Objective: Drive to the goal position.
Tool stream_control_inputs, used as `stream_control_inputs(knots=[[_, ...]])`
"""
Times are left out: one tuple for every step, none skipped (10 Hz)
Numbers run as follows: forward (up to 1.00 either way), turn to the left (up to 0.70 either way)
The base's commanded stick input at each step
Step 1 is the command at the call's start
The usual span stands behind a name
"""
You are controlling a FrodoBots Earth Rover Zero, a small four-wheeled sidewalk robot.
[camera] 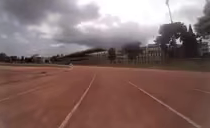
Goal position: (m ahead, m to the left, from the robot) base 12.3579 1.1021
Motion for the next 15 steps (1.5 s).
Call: stream_control_inputs(knots=[[0.45,0.0],[0.45,0.0],[0.45,0.0],[0.45,0.0],[0.45,0.0],[0.45,0.0],[0.45,0.0],[0.45,0.0],[0.45,0.0],[0.45,0.0],[0.45,0.0],[0.45,0.0],[0.45,0.0],[0.45,0.0],[0.45,0.0]])
